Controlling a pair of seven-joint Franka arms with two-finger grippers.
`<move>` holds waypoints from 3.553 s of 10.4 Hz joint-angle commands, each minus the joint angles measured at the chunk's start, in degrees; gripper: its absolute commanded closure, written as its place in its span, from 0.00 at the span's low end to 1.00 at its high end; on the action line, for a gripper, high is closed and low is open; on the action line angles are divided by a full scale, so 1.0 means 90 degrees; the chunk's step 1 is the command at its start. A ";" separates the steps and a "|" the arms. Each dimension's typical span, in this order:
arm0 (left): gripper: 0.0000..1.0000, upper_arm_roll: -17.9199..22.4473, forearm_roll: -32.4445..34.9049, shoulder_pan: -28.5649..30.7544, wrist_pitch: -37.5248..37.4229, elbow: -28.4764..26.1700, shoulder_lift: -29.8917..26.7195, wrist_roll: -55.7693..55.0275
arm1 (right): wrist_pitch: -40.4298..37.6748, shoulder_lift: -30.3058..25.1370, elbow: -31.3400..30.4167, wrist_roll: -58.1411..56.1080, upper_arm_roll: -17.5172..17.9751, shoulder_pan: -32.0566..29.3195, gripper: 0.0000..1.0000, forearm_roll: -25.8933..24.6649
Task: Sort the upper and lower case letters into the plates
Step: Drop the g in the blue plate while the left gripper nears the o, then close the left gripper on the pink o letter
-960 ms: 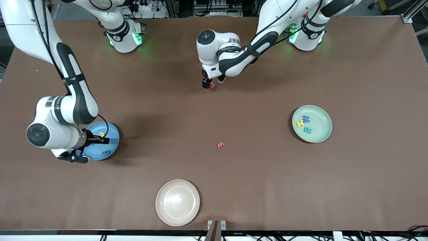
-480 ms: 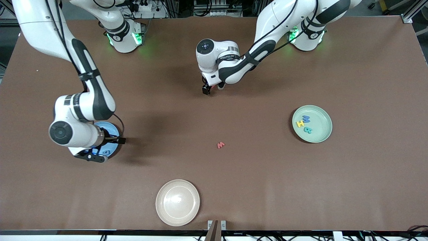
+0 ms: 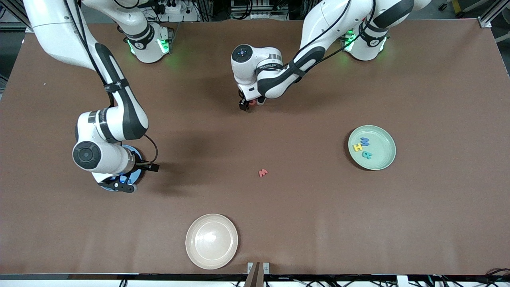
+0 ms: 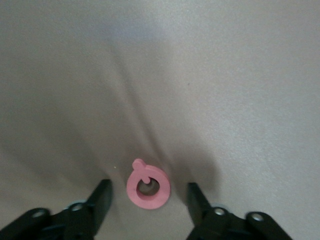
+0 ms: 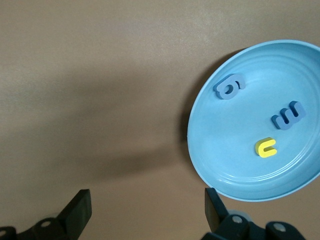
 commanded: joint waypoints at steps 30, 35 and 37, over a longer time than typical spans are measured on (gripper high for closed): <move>0.76 0.0089 0.0404 -0.0018 -0.0034 -0.0271 -0.0117 0.1298 | -0.0049 -0.0101 0.0310 0.0953 0.0001 0.0394 0.00 0.0157; 0.79 0.0070 0.0345 0.0059 -0.0160 -0.0193 -0.0214 0.1317 | -0.0039 -0.0091 0.0447 0.1255 0.0001 0.0520 0.00 0.0361; 0.79 0.0050 0.0316 0.0079 -0.0170 -0.0144 -0.0215 0.1317 | -0.0020 -0.0062 0.0505 0.1392 0.0001 0.0570 0.00 0.0509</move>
